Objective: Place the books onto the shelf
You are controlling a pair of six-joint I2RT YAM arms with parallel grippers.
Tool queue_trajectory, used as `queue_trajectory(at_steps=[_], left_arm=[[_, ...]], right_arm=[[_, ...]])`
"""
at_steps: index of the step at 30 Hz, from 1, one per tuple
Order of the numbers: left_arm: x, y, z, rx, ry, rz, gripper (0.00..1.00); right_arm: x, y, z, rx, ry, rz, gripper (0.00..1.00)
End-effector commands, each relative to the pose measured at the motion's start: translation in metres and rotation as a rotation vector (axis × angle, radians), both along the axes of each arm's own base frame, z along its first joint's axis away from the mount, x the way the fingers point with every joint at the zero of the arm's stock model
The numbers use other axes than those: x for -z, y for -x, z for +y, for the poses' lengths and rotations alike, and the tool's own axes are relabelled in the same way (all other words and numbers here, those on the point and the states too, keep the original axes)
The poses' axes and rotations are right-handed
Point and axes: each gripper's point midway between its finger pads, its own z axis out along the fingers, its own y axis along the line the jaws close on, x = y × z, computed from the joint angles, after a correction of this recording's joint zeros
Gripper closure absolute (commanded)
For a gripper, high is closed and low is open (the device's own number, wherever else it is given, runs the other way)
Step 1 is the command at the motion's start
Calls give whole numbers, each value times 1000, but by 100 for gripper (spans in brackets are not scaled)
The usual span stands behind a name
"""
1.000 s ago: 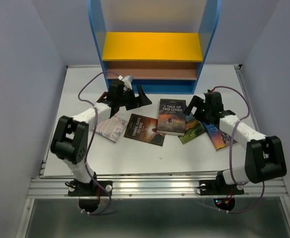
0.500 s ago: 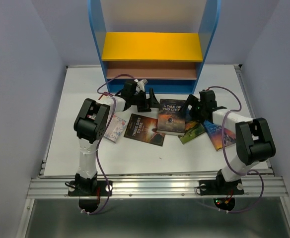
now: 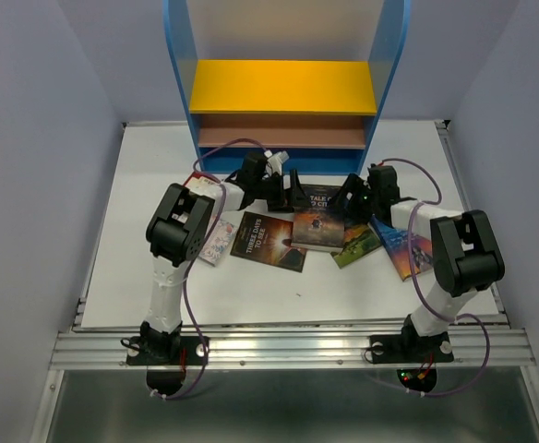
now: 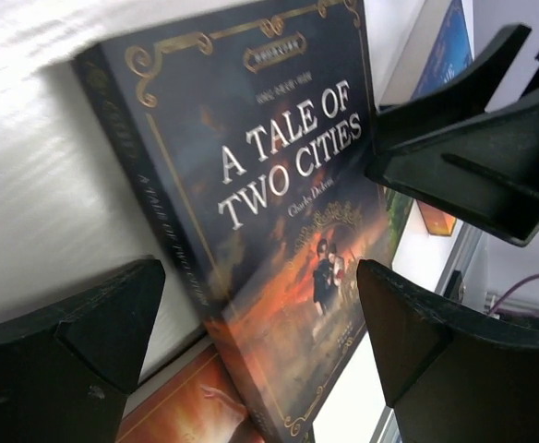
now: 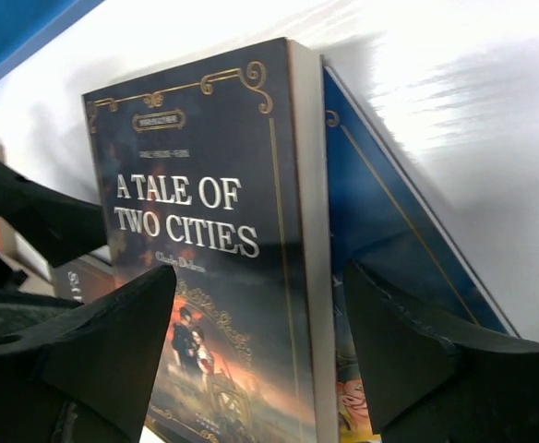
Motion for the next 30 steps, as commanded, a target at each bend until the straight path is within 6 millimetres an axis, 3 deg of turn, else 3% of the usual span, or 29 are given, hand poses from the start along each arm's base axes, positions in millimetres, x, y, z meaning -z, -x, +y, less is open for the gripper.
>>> queue_trajectory(at_steps=[1,3,4,10,13,16,19,23,30], left_arm=[[25,35,-6,82,-1,88,1],[18,50,-9,112,65,115,1],[6,48,-13,122,113,78,1],[-25,63,-26,169,214,80,8],[-57,60,-30,166,291,21,15],[-83,61,-33,168,365,-8,16],[-88,56,-35,146,379,-15,21],[-82,53,-40,124,378,-2,34],[-89,50,-45,96,408,-19,43]], right_arm=[[21,17,9,-23,-52,83,24],[29,23,8,-6,-58,111,28],[32,26,8,-2,-61,122,31],[47,40,12,12,-113,178,40],[50,45,11,19,-113,187,41],[49,49,11,25,-120,192,43],[49,53,11,26,-132,194,43],[48,57,11,26,-137,190,43],[46,62,11,15,-144,185,42]])
